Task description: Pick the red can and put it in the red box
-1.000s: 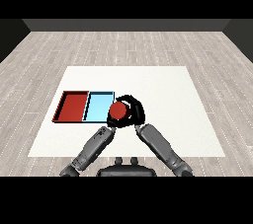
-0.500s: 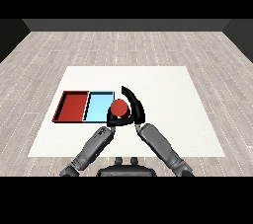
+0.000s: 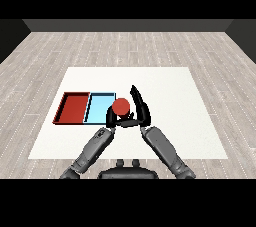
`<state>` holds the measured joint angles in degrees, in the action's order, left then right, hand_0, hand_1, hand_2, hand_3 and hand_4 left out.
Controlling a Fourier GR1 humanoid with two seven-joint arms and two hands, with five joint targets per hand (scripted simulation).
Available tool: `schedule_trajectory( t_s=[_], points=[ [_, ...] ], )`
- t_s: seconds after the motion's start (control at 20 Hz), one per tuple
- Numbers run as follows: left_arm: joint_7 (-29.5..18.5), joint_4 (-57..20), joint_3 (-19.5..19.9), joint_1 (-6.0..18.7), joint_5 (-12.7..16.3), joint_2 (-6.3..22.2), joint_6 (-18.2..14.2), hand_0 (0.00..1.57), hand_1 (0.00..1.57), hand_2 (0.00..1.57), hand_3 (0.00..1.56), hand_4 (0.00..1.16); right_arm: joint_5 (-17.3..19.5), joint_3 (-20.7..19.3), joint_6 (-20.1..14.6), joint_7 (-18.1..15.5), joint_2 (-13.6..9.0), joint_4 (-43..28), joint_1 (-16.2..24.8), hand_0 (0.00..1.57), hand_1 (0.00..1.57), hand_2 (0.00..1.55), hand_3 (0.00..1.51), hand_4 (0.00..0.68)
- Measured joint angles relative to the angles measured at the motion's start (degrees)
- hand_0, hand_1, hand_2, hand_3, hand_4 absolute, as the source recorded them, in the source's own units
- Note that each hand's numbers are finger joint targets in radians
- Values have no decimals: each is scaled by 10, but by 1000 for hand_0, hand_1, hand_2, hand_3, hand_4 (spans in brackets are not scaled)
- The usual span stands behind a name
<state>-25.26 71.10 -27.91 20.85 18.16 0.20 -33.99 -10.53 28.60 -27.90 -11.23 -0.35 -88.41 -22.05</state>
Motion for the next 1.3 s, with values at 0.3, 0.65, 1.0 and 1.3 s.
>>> schedule_trajectory(
  t_s=[0.3, 0.65, 1.0, 1.3],
  points=[
    [4, 2, 20, 0, -14, 3, 3, 1571, 1571, 1561, 1465, 1133, -10, -33, 47, 4, -24, -75, 58, 0, 0, 0, 0, 0],
    [17, 5, 81, 9, -23, 29, 32, 1571, 1571, 1571, 1480, 1133, -36, -78, 85, 16, -62, -173, 135, 0, 0, 0, 0, 0],
    [77, 53, 142, 1, -30, 118, 41, 1571, 1571, 1571, 1495, 1117, -66, -138, 126, -6, -102, -202, 208, 0, 0, 0, 0, 0],
    [122, 31, 179, -1, -64, 203, 40, 1571, 1571, 1536, 1468, 1122, -89, -173, 152, -29, -117, -197, 264, 0, 0, 0, 0, 0]
  ],
)
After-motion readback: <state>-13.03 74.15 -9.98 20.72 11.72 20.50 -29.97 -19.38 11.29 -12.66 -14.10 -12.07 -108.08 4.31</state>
